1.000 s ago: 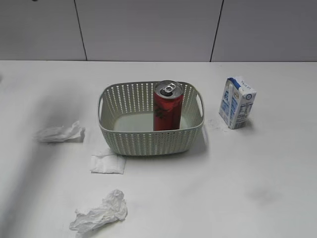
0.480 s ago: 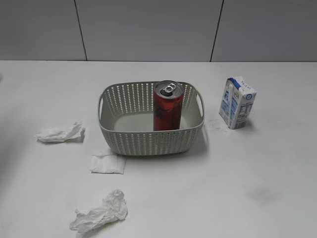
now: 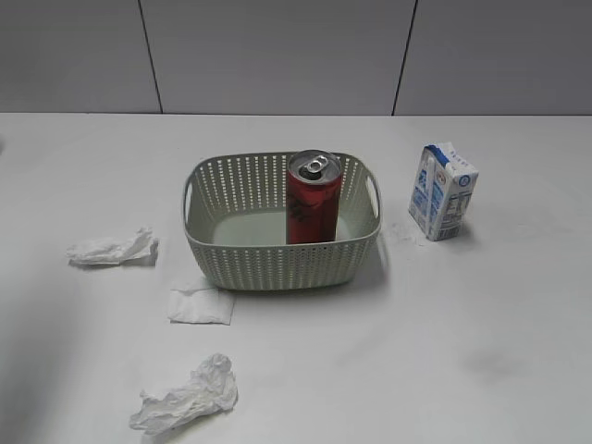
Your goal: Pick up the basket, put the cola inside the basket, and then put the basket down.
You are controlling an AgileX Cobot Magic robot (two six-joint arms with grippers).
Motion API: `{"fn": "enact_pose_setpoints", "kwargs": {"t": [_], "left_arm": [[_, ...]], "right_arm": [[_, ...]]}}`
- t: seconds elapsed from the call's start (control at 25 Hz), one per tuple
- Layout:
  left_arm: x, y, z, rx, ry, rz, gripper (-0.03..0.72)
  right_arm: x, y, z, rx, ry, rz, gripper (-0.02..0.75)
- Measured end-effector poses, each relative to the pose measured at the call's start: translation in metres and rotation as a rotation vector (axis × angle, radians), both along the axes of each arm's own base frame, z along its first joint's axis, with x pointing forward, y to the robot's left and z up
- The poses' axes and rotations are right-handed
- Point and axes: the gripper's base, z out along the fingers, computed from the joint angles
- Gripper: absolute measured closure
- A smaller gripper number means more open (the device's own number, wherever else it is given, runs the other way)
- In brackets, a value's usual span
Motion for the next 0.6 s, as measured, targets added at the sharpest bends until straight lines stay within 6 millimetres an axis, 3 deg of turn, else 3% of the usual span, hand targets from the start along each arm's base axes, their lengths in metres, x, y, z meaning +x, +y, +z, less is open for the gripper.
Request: {"fn": "enact_pose_setpoints", "kwargs": {"t": [0.24, 0.6], "left_arm": [[-0.06, 0.004, -0.006, 0.01, -0.105, -0.011, 0.111], [-0.152, 0.013, -0.05, 0.006, -0.175, -0.011, 0.111]], "right_arm": [[0.0, 0.0, 0.0, 0.0, 0.0, 0.0, 0.147], [0.0, 0.0, 0.0, 0.0, 0.0, 0.0, 0.147]]}}
